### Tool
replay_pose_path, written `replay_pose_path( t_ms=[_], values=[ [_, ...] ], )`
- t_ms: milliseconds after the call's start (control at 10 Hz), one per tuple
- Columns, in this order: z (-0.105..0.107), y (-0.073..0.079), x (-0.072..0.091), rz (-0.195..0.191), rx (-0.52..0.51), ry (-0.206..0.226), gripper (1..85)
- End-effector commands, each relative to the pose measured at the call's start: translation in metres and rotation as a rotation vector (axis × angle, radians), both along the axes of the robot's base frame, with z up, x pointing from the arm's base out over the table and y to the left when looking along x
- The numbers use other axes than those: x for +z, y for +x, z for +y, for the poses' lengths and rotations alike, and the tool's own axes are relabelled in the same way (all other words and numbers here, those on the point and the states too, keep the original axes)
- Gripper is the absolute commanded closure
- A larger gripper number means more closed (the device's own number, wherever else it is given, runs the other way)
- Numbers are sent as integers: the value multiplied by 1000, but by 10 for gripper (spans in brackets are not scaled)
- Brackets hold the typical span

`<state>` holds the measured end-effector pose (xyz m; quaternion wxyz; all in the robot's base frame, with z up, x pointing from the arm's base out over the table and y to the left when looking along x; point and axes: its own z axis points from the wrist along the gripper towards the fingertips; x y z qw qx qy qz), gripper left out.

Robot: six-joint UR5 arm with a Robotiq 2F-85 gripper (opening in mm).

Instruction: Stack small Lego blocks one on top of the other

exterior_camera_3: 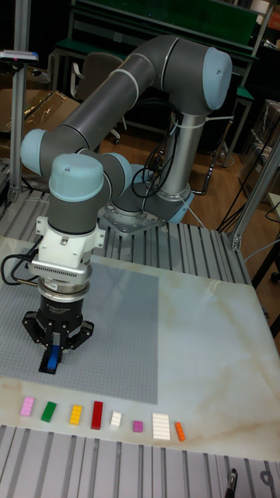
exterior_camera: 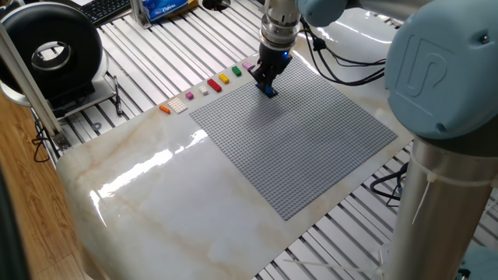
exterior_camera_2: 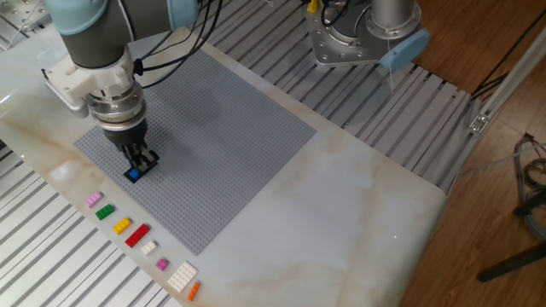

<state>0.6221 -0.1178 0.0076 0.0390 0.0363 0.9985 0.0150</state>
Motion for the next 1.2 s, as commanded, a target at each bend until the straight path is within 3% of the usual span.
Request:
replay_pose_path(
  t_ms=[0, 300, 1100],
  values=[
    [-4, -1, 4, 10, -11, -19, 647],
    [-3, 3, 1, -7, -25, -15, 693],
    [2, 15, -2, -45, -17, 9, 677]
  ],
)
